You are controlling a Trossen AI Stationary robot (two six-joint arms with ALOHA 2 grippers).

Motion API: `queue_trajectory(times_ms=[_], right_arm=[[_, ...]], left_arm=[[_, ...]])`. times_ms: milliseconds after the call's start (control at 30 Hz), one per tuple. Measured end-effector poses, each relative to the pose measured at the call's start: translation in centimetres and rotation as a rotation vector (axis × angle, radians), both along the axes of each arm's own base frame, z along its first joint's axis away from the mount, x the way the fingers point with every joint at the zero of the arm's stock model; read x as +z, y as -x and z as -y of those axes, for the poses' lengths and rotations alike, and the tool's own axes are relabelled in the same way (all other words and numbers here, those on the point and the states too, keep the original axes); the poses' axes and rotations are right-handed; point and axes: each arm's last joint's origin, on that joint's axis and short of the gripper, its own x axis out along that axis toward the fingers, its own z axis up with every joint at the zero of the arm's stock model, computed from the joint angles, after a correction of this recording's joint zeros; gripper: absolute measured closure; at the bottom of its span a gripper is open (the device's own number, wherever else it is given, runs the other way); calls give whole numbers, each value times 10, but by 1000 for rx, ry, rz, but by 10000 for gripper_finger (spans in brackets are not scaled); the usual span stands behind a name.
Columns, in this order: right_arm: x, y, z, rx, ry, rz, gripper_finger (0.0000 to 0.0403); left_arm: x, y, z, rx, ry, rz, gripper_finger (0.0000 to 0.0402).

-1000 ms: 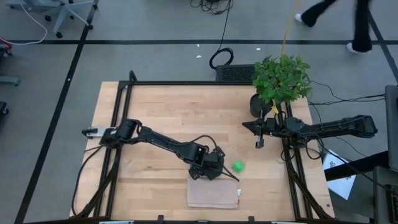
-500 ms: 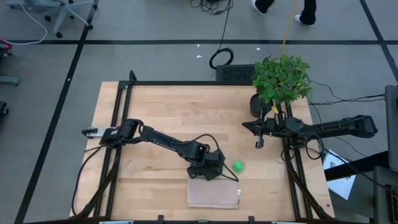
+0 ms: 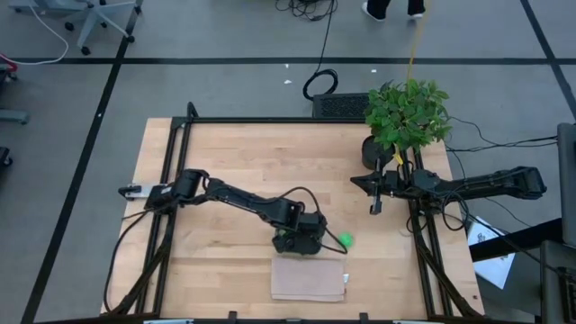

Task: Pick and placing Produce into tupperware
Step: Put the brown potato into the dark blue bin

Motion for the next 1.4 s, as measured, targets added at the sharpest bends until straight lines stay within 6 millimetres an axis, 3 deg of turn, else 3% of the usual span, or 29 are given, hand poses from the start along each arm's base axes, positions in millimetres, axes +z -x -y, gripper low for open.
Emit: queue_trajectory(times_ms=[333,1400], right_arm=[[0,0,0,0,1,-1,403],[0,0,0,-1,5,-1,403]], left_arm=[[-9,-3,-1,-38,6,-12,192],[-13,-1,-9,-5,45,-53,192]])
